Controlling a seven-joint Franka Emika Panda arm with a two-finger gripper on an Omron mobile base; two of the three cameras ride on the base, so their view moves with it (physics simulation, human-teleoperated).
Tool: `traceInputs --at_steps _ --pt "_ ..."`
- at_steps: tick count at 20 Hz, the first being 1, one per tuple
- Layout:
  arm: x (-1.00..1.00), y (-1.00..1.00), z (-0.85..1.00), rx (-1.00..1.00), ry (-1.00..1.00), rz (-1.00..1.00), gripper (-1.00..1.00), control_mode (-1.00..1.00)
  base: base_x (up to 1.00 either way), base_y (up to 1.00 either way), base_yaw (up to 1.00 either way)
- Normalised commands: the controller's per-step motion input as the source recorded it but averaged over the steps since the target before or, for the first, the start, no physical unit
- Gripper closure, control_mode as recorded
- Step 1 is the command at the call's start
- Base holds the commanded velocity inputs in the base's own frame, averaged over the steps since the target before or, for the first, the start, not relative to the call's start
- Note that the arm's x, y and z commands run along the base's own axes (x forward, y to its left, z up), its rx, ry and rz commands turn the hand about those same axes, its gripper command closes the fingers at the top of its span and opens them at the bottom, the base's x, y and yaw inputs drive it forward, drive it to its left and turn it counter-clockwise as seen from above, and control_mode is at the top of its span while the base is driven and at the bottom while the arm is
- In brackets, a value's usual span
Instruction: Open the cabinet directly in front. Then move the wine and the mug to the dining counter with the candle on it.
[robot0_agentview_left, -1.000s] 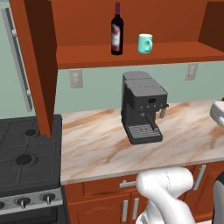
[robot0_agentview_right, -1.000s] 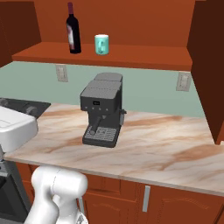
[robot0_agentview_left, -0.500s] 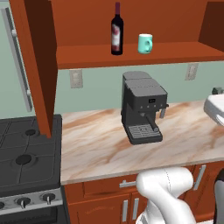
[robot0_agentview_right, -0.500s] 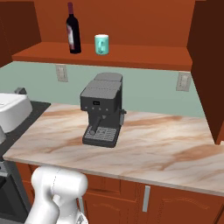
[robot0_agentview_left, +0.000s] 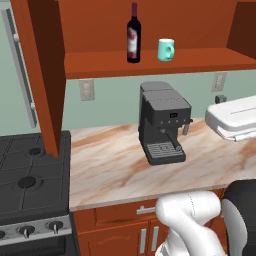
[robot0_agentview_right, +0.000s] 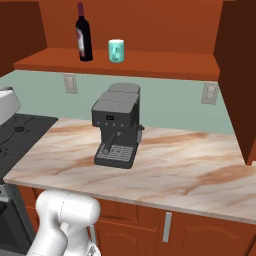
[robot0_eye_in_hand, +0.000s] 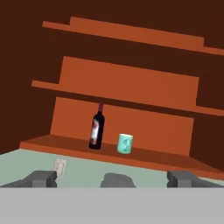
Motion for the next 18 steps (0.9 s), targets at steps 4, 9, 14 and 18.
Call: traceInputs --at_steps 4,9,14,18 --pt "0.6 0.05 0.0 0.0 0.01 0.0 -1.0 -1.0 0.0 0.0 0.0" --pt "0.68 0.01 0.0 0.0 0.0 0.0 -1.0 -1.0 0.0 0.0 0.0" --pt "0.48 0.12 0.0 0.0 0.0 0.01 -1.0 -1.0 0.0 0.0 0.0" --pt "0.2 0.17 0.04 0.0 -0.01 0.03 -1.0 -1.0 0.0 0.0 0.0"
